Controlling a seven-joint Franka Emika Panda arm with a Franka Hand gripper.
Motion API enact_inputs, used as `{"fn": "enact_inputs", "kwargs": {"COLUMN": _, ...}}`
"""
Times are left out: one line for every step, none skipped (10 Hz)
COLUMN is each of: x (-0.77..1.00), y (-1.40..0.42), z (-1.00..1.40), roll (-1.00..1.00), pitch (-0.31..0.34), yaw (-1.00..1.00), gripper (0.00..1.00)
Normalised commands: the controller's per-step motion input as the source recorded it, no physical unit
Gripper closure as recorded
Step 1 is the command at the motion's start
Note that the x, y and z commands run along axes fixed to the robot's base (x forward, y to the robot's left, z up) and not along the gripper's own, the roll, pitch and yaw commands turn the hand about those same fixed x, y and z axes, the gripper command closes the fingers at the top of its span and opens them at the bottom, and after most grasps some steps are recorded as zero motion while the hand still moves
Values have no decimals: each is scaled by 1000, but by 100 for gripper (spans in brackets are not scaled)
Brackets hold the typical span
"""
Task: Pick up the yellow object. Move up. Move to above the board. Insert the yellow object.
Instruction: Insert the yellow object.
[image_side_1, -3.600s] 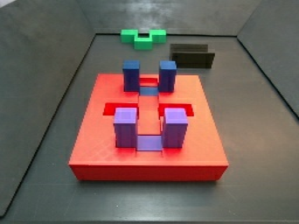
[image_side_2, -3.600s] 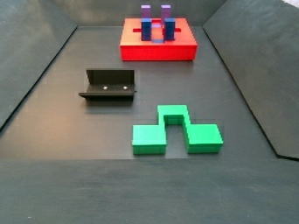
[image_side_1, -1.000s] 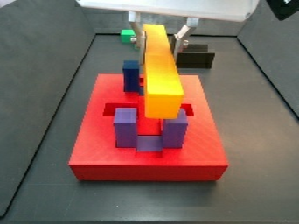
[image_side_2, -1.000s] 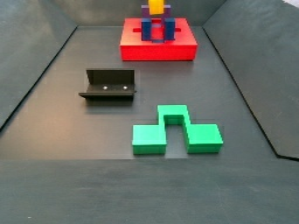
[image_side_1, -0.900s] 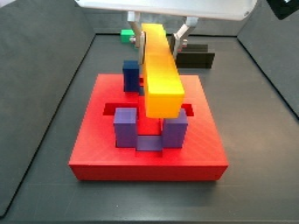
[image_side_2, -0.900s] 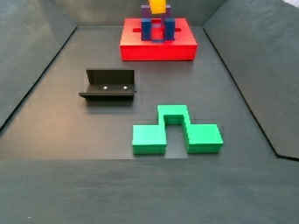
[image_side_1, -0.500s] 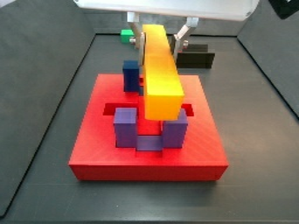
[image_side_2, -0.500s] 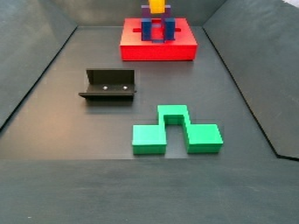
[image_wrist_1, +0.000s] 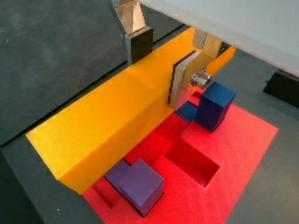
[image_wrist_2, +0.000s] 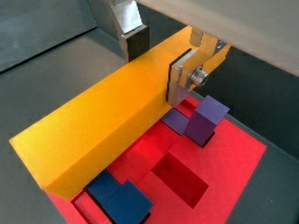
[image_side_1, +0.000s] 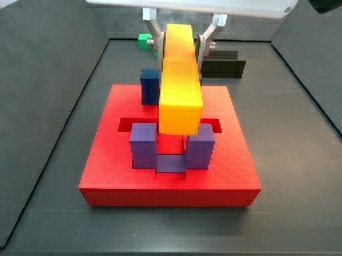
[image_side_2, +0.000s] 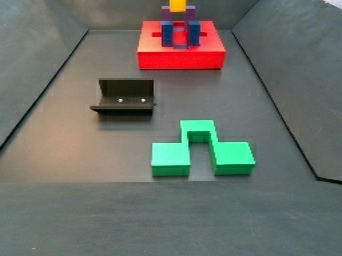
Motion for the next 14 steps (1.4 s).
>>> {"fn": "enact_inputs", "kwargs": {"x": 129, "y": 37, "z": -37, "roll": 11, "pitch": 0, "yaw": 0, "gripper": 100}}
{"fn": "enact_inputs", "kwargs": {"x": 197, "y": 57, "z": -143, "roll": 24, "pitch": 0, "yaw": 46, "gripper": 100}}
{"fn": "enact_inputs", "kwargs": {"x": 209, "y": 206, "z": -134, "roll": 11, "pitch": 0, "yaw": 51, "gripper": 100}}
{"fn": "enact_inputs", "kwargs": {"x": 300, "y": 197, "z": -109, "roll": 1, "pitch": 16, "yaw": 97, "gripper": 100}}
{"fn": "enact_inputs", "kwargs": {"x": 189, "y": 151, "z": -143, "roll": 17, "pitch": 7, "yaw": 31, "gripper": 100}}
{"fn": "enact_inputs", "kwargs": {"x": -86, "y": 0, "z": -240, "roll": 107, "pitch": 0, "yaw": 0, "gripper": 100}}
{"fn": "enact_inputs", "kwargs": {"x": -251, "y": -46, "z": -226, "roll": 129, "pitch": -11, "yaw": -46, "gripper": 100}}
{"fn": "enact_inputs", "kwargs": {"x": -157, "y": -74, "z": -163, "roll": 141, "pitch": 0, "yaw": -37, "gripper": 100}}
{"fn": "enact_inputs", "kwargs": {"x": -49, "y": -66, "z": -149, "roll": 160, "pitch": 0, "yaw": -23, "gripper": 100}}
{"fn": "enact_inputs", "kwargs": {"x": -37, "y": -114, "z": -186, "roll": 213, "pitch": 0, "yaw": 0, "gripper": 100}}
{"fn": "enact_inputs", "kwargs": {"x": -57, "y": -146, "z": -189, "roll": 246, "pitch": 0, "yaw": 0, "gripper": 100}}
{"fn": "enact_inputs", "kwargs": {"x": -14, "y": -191, "z": -171, "roll": 243, "pitch": 0, "yaw": 0, "gripper": 100}}
{"fn": "enact_inputs", "kwargs": {"x": 0, "y": -191, "z": -111, "roll": 186, "pitch": 0, "yaw": 0, "gripper": 100}}
{"fn": "enact_inputs", "kwargs": {"x": 0, "y": -86, "z": -171, "roll": 210, "pitch": 0, "yaw": 0, "gripper": 100}}
